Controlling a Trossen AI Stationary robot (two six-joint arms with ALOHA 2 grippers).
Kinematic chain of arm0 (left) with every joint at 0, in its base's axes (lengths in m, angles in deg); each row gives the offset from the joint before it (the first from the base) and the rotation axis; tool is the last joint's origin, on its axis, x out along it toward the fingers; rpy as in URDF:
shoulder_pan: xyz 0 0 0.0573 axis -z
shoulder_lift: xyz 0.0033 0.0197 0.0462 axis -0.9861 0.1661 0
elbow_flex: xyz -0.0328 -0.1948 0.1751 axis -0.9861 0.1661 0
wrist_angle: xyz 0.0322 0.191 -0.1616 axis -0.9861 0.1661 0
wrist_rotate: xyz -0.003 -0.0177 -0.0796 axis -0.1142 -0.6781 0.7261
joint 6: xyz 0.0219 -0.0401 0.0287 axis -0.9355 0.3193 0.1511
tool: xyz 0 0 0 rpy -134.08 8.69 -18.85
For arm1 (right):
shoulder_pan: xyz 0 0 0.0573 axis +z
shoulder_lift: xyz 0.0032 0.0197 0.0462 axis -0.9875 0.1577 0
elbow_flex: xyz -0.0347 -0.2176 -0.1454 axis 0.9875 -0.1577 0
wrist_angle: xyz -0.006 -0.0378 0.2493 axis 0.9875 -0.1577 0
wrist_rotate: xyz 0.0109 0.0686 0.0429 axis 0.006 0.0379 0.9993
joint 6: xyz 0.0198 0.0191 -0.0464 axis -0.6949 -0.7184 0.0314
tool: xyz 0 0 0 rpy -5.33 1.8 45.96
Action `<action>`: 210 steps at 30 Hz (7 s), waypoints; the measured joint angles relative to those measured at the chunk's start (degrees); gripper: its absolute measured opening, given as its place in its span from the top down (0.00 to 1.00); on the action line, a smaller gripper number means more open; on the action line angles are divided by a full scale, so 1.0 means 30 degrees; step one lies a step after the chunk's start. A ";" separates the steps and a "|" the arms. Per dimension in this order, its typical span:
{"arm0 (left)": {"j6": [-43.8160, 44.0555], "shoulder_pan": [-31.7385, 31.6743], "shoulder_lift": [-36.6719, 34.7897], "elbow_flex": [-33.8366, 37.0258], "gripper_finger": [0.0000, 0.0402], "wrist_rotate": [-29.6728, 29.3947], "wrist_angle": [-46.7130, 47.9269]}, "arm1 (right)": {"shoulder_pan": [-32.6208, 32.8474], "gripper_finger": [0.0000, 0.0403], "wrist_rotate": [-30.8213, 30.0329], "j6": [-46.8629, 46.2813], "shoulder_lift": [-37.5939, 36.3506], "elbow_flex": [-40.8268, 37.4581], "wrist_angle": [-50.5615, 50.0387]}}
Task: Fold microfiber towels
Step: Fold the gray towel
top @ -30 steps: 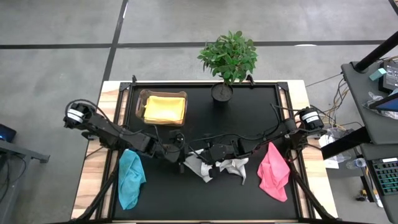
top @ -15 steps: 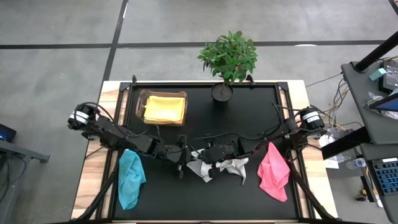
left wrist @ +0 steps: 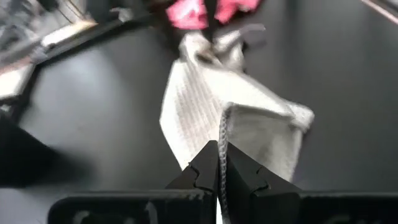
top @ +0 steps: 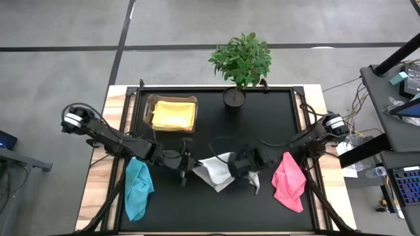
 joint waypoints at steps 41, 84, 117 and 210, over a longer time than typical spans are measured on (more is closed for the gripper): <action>-0.0456 0.0064 -0.5269 -0.0209 1.00 -0.4983 -0.0270 | 0.2451 0.98 -0.4854 -0.4337 -0.1111 -0.0389 -0.3819; -0.2354 -0.0002 -0.7999 -0.2142 1.00 -0.4868 -0.0349 | 0.2180 0.98 -1.0287 0.1074 -0.6524 0.5001 -1.0706; 0.0619 0.0009 -0.8079 -0.0889 1.00 -0.3902 -0.0117 | 0.1799 0.98 -0.9398 0.4531 -0.6531 0.2580 -0.5593; 1.0632 0.4251 -0.1409 0.2592 1.00 0.8097 0.0295 | 0.4978 0.98 0.2725 -0.5370 -0.4632 -0.8407 1.2712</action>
